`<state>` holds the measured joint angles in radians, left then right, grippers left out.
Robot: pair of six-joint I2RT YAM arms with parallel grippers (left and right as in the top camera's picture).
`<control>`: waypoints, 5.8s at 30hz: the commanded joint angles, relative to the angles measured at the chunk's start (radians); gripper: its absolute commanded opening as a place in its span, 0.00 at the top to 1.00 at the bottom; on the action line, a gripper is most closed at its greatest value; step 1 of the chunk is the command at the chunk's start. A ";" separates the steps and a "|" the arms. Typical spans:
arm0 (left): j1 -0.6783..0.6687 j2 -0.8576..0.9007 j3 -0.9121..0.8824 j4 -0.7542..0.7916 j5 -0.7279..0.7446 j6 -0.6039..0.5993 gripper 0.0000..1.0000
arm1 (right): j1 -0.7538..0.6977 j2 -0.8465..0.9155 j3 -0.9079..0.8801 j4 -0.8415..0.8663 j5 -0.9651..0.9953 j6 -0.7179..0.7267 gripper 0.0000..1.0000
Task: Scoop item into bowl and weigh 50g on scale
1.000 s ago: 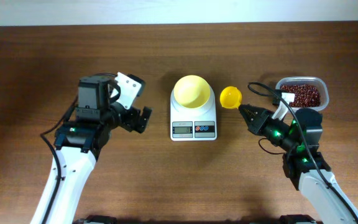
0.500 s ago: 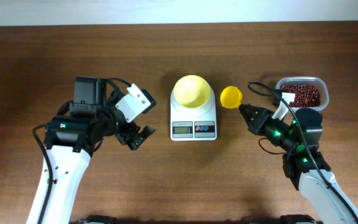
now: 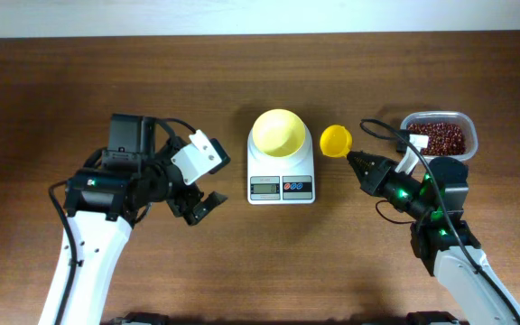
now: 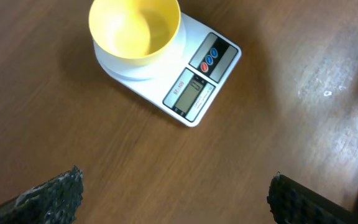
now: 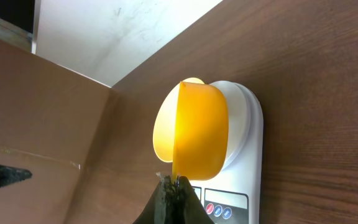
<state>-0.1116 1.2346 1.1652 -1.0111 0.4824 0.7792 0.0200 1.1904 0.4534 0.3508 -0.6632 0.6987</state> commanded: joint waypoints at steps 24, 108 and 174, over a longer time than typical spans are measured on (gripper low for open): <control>0.003 0.000 0.018 -0.015 -0.019 0.038 0.01 | -0.007 0.002 0.005 -0.002 0.001 -0.014 0.96; 0.003 0.000 0.018 -0.001 -0.019 0.038 0.01 | -0.473 0.518 0.588 -0.850 0.069 -0.685 0.96; 0.003 0.000 0.018 -0.001 -0.019 0.038 0.01 | -0.664 0.534 0.588 -0.825 -0.225 -0.499 0.96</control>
<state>-0.1116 1.2346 1.1652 -1.0107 0.4629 0.8043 -0.6365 1.7206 1.0500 -0.4778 -0.8597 0.2054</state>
